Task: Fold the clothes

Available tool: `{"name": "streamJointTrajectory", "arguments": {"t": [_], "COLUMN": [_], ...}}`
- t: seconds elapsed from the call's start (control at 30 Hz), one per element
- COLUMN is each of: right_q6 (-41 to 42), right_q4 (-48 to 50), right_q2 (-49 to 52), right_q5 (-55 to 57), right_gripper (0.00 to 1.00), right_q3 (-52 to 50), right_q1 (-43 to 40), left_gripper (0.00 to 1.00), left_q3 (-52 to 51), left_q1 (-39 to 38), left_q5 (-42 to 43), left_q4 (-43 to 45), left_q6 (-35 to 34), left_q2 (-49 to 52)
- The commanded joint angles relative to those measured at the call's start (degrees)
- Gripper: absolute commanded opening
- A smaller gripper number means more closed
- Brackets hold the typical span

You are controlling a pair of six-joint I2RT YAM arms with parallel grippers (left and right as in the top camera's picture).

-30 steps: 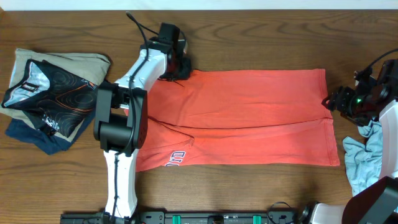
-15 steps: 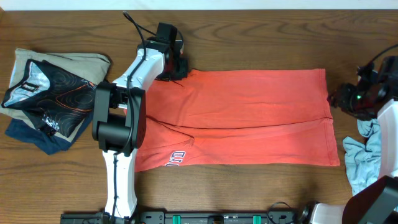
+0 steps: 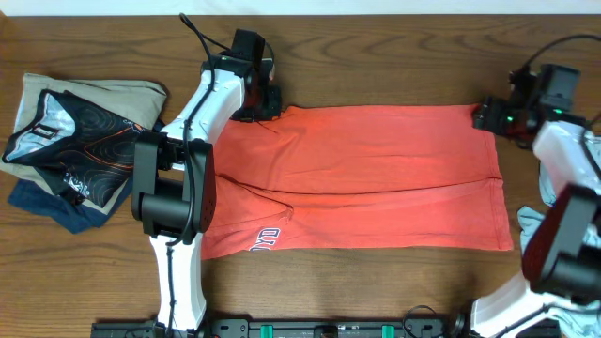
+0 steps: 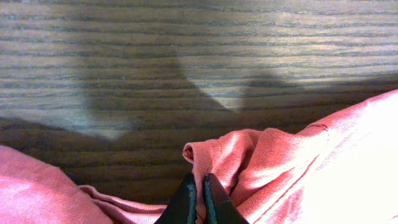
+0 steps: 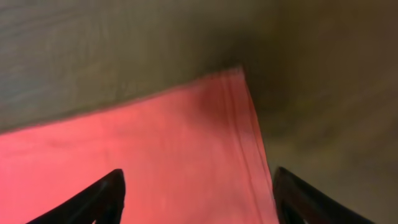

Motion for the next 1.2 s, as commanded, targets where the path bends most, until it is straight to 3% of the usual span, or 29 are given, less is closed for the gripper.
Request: {"name": "streamJointTrajectory", "arguments": {"t": [0.0,0.23,0.4,0.47,0.53,0.57,0.6,0.63,0.9,1.17], "right_q6": [-1.36,1.16,2.82,3.89,4.94,5.20,5.18,5.16,5.14,5.14], "right_q4": [5.75,17.25,21.49,21.99,21.84,21.70,21.38,20.72,9.33,-7.69], "right_q2": [4.76,12.39,16.28,16.87,16.92,16.90,16.83,16.79,11.52,-1.20], "right_q5": [3.30,3.39,3.63,3.85,5.14,5.38,5.33,5.35,5.70,5.75], "right_gripper": [0.75,0.75,0.68,0.57,0.24,0.12,0.03,0.01,0.01,0.01], "right_q3": [0.04,0.04,0.04,0.04,0.04,0.07,0.11,0.13,0.22,0.22], "right_q1": [1.22,1.33,1.90,1.97,1.97,1.95,1.90,1.86,-0.20,-1.05], "left_gripper": [0.06,0.06,0.06,0.06,0.06,0.06,0.06,0.06,0.06,0.06], "left_q3": [0.68,0.66,0.66,0.66,0.66,0.66,0.66,0.68,0.68,0.68], "left_q1": [0.24,0.24,0.24,0.24,0.24,0.24,0.24,0.26,0.31,0.31], "left_q5": [-0.92,-0.92,-0.92,-0.92,-0.92,-0.94,-0.94,-1.01,-3.32,-6.36], "left_q4": [-0.83,-0.85,-0.92,-1.07,-1.25,-1.29,-1.31,-1.31,-3.43,-12.79], "left_q6": [-0.13,-0.11,-0.11,-0.11,-0.11,-0.11,-0.09,-0.09,-0.37,-2.84], "left_q2": [-1.70,-1.70,-1.70,-1.70,-1.70,-1.70,-1.70,-1.70,-5.57,-13.22]}}
